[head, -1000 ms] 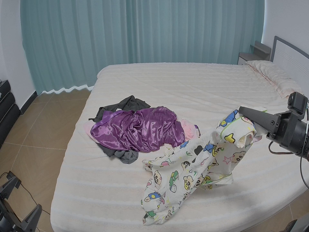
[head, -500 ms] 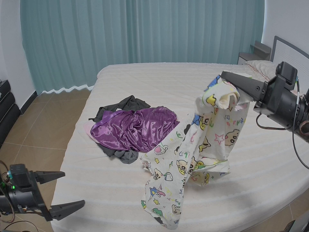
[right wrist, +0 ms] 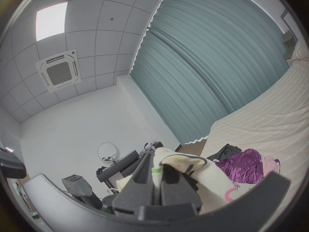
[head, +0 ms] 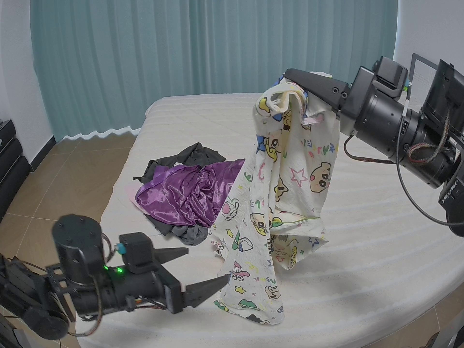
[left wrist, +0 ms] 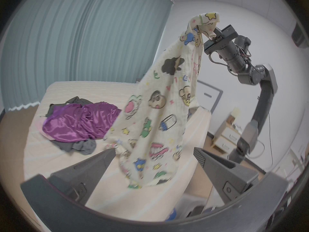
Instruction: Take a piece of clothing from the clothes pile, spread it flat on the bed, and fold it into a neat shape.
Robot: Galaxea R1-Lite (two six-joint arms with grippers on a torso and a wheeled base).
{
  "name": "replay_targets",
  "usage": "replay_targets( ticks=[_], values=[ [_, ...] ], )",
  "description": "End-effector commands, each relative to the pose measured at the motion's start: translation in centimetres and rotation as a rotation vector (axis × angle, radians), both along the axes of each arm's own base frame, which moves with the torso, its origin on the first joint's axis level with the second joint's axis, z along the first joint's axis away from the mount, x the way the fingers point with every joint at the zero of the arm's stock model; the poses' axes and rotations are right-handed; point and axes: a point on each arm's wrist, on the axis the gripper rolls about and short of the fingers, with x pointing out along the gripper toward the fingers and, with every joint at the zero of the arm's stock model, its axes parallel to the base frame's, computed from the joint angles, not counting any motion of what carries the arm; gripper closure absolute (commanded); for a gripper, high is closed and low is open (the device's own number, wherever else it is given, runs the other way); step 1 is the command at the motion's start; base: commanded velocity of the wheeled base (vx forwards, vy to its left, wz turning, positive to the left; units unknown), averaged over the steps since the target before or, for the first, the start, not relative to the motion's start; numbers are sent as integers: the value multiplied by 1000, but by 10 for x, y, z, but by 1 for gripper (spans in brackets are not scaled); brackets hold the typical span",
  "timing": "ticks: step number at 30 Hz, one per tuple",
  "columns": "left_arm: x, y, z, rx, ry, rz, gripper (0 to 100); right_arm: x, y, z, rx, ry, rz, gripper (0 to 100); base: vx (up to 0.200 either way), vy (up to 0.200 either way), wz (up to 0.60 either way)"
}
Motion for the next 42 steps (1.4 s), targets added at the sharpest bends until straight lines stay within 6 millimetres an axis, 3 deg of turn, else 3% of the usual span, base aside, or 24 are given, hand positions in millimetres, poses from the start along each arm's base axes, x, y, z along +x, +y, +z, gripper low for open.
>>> replay_targets(
  ticks=[1, 11, 16, 20, 25, 30, 42],
  values=[
    [-7, -63, -38, 7, 60, 80, 0, 13, 10, -6, -8, 18, -21, 100, 0, 0, 0],
    [6, -100, -34, -74, -2, 284, 0, 15, 4, -7, -10, 21, -39, 100, 0, 0, 0],
    [14, -110, -46, -51, -11, 338, 0, 15, 4, -7, -10, 23, -39, 100, 0, 0, 0],
    [17, -116, -71, 25, -7, 397, 0, 14, 3, -8, -10, 22, -44, 100, 0, 0, 0],
    [24, -113, -88, 78, -3, 458, 0, 12, 3, -3, 7, 10, -68, 100, 0, 0, 0],
    [31, -110, -91, 71, 3, 492, 0, 2, 7, -4, -9, 0, -42, 100, 0, 0, 0],
    [28, -99, -126, 159, 75, 523, 0, 3, 7, 0, 5, -11, -60, 100, 0, 0, 0]
  ],
)
